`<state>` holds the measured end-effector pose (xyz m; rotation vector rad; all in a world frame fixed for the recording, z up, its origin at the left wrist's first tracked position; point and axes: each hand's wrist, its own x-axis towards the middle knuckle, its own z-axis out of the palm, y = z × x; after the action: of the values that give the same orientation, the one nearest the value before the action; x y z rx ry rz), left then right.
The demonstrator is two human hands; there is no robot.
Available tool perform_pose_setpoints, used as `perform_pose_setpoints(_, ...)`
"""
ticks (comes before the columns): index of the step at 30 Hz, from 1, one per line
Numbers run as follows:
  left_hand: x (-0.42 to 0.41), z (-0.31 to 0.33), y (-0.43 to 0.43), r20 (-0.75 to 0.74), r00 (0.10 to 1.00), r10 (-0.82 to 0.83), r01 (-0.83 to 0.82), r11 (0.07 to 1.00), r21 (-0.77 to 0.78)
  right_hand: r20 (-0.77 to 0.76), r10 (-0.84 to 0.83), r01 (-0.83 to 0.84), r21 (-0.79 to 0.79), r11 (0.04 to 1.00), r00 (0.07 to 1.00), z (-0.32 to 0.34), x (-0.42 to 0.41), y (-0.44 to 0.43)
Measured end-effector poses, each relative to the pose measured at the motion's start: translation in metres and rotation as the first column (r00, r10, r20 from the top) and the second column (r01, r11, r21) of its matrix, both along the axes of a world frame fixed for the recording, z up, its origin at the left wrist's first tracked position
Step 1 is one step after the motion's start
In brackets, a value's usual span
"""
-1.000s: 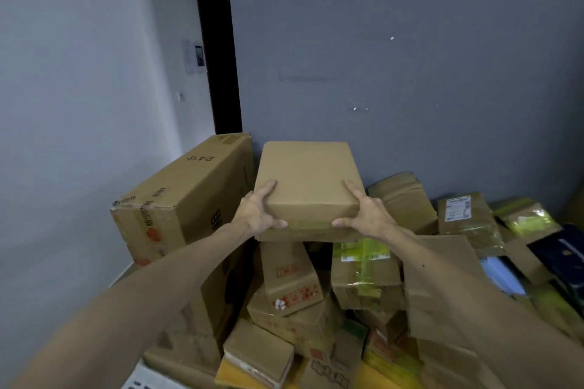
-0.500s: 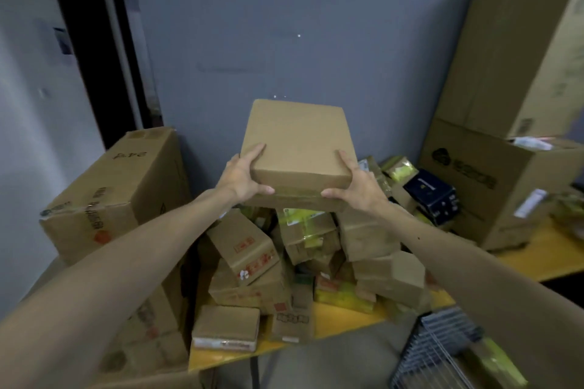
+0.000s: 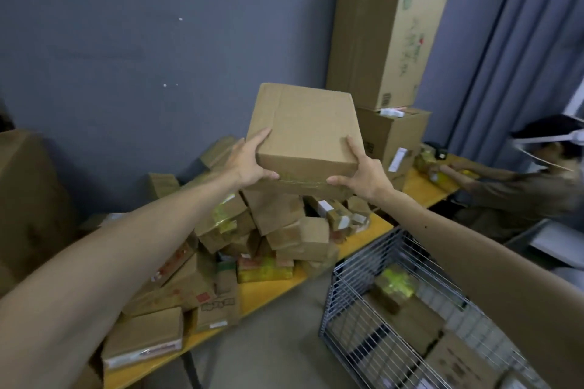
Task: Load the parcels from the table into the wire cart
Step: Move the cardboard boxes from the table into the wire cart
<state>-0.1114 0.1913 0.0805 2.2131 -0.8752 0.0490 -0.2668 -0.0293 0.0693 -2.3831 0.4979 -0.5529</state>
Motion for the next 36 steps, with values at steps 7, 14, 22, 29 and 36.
perform_pose_setpoints(7,-0.064,-0.001,-0.118,0.018,0.987,-0.160,0.159,0.987,0.027,0.023,-0.158,0.157,0.037,0.987,0.987,-0.010,-0.092,-0.091)
perform_pose_setpoints(14,-0.130,-0.018,-0.241,-0.027,0.966,-0.256,0.257,0.965,0.057,0.001,-0.252,0.252,0.053,0.966,0.968,-0.025,-0.183,-0.192)
perform_pose_setpoints(22,-0.186,-0.062,-0.342,-0.117,0.935,-0.335,0.350,0.926,0.140,-0.090,-0.325,0.334,0.117,0.935,0.942,-0.076,-0.256,-0.268)
perform_pose_setpoints(29,-0.188,-0.118,-0.397,-0.213,0.901,-0.378,0.419,0.884,0.206,-0.186,-0.354,0.388,0.199,0.900,0.917,-0.126,-0.269,-0.307)
perform_pose_setpoints(36,-0.141,-0.185,-0.451,-0.288,0.864,-0.414,0.486,0.835,0.258,-0.268,-0.385,0.453,0.272,0.849,0.883,-0.183,-0.235,-0.341)
